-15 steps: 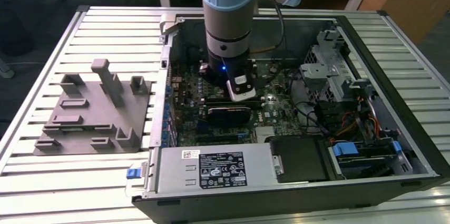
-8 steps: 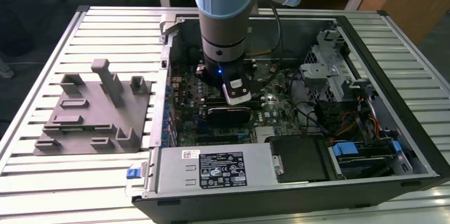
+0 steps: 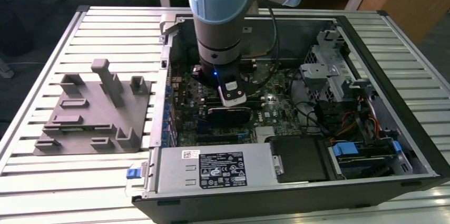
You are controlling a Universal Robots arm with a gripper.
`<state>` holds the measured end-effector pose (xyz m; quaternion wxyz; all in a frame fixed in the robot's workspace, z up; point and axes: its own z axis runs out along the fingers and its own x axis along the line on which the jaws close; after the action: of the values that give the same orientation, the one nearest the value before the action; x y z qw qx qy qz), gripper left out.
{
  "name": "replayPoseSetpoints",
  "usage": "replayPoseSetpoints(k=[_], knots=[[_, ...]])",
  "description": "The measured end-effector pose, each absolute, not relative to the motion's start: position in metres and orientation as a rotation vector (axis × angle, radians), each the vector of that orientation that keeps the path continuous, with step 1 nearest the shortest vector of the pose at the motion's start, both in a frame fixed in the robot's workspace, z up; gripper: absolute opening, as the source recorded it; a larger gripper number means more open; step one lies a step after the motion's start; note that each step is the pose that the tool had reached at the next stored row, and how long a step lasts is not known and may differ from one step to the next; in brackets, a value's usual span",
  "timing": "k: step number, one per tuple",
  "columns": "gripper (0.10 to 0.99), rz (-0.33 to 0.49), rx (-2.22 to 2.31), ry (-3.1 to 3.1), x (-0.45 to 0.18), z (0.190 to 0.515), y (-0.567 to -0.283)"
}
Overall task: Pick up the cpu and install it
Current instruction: 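Install the second cpu locking lever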
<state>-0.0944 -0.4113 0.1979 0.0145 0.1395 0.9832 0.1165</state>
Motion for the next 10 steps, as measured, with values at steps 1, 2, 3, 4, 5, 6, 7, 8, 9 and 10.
replayPoseSetpoints(k=[1, 2, 3, 4, 5, 6, 7, 8, 9, 10], knots=[[0.106, 0.371, 0.435, 3.060, -0.0945, 0.1972, -0.4113], [0.106, 0.379, 0.435, 3.060, -0.0946, 0.1965, -0.4113], [0.106, 0.385, 0.435, 3.060, -0.0947, 0.1959, -0.4113], [0.106, 0.388, 0.435, 3.060, -0.0948, 0.1954, -0.4112], [0.106, 0.389, 0.435, 3.060, -0.0949, 0.1948, -0.4113], [0.106, 0.390, 0.435, 3.060, -0.0950, 0.1942, -0.4113], [0.106, 0.390, 0.435, 3.060, -0.0952, 0.1935, -0.4113], [0.106, 0.391, 0.435, 3.060, -0.0956, 0.1928, -0.4112], [0.106, 0.391, 0.435, 3.059, -0.0960, 0.1921, -0.4112], [0.106, 0.390, 0.435, 3.060, -0.0964, 0.1916, -0.4113]])
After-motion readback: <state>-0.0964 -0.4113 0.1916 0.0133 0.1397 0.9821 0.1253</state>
